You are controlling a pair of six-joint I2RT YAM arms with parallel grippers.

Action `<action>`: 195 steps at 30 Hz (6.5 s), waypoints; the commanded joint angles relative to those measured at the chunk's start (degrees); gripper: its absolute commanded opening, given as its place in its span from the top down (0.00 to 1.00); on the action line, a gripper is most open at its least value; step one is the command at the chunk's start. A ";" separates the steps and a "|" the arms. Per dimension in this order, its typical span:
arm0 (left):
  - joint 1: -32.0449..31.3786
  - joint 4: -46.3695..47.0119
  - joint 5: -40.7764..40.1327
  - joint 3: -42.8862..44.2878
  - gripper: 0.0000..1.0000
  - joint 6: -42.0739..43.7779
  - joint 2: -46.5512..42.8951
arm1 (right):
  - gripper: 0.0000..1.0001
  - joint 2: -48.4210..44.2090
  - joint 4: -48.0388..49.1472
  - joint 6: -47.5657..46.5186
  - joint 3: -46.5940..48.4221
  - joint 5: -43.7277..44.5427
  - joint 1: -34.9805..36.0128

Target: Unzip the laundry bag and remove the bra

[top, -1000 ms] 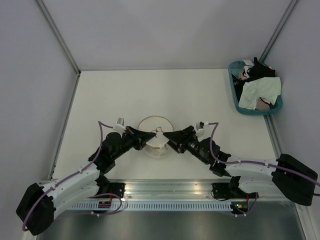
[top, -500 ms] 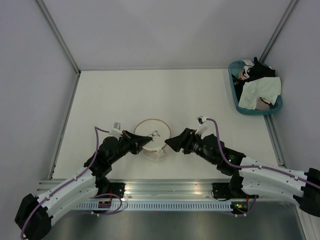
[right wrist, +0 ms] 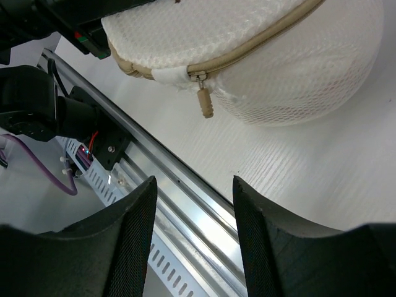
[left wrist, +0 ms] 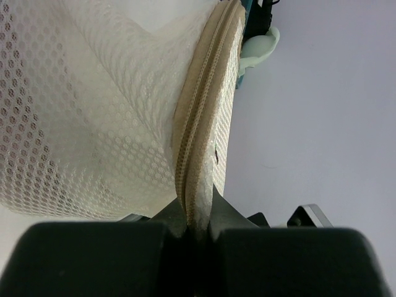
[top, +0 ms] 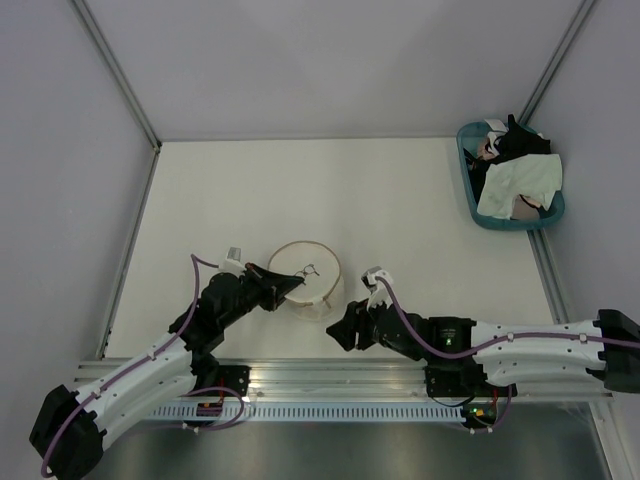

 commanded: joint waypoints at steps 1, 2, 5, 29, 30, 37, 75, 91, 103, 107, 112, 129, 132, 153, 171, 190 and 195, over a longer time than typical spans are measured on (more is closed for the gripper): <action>-0.17 0.69 -0.56 1.61 0.98 -1.16 -0.14 | 0.43 0.60 -1.97 -0.37 3.62 6.06 2.62; -0.17 0.69 -0.56 1.61 0.98 -1.25 -0.14 | 0.43 1.30 -2.41 -0.98 3.89 6.76 2.63; -0.17 0.43 -0.21 1.79 0.98 -1.08 -0.05 | 0.44 4.11 -2.50 -2.13 5.91 8.07 2.63; -0.17 -1.41 2.51 2.40 0.98 1.55 -1.64 | 1.00 14.76 -5.57 -11.44 14.53 16.43 -0.27; -0.17 -1.33 3.38 2.67 0.98 2.52 -1.38 | 1.00 14.41 -6.44 -11.71 14.62 16.60 -0.36; -0.09 -3.69 11.20 4.95 0.98 13.50 1.87 | 0.99 13.00 -22.68 -10.75 17.51 19.50 -1.85; 0.71 -37.71 -3.20 34.42 0.01 51.85 15.43 | 1.00 5.61 -44.85 -4.07 20.24 24.17 -11.44; 0.27 -28.04 26.24 7.07 0.00 11.24 -16.91 | 0.99 16.15 -2.59 -7.06 14.61 -24.28 -1.24; 0.18 -34.28 22.56 6.01 0.01 10.79 -18.43 | 1.00 15.72 -1.62 -4.76 15.58 -6.52 -1.15; 0.18 -35.96 18.43 3.91 0.00 10.36 -17.54 | 1.00 14.14 -1.53 -5.47 15.41 -6.16 -1.15; 0.18 -31.04 13.07 1.97 0.01 7.98 -15.10 | 0.99 13.26 -0.57 -6.26 14.18 -8.17 -0.54; -0.44 -16.29 9.28 5.49 0.15 4.99 -2.70 | 1.00 15.19 -1.88 -8.28 14.35 -9.85 2.89; -0.79 -11.72 10.33 3.20 0.41 4.38 -2.95 | 1.00 15.37 -2.67 -8.37 14.70 -8.80 2.89; 0.87 -13.19 3.30 6.62 0.98 22.20 3.01 | 0.99 15.81 -32.01 -3.29 18.40 -3.54 2.80; 7.56 -12.75 39.67 27.09 0.98 52.09 32.45 | 1.00 18.70 -37.76 -11.26 17.61 11.78 -16.87; 8.61 -29.98 25.22 49.25 0.11 64.34 48.14 | 1.00 16.43 -36.51 -15.93 23.23 13.09 -28.05; 9.06 -31.82 9.99 42.15 0.08 55.63 35.65 | 1.00 11.95 -37.83 -13.47 21.12 11.86 -28.14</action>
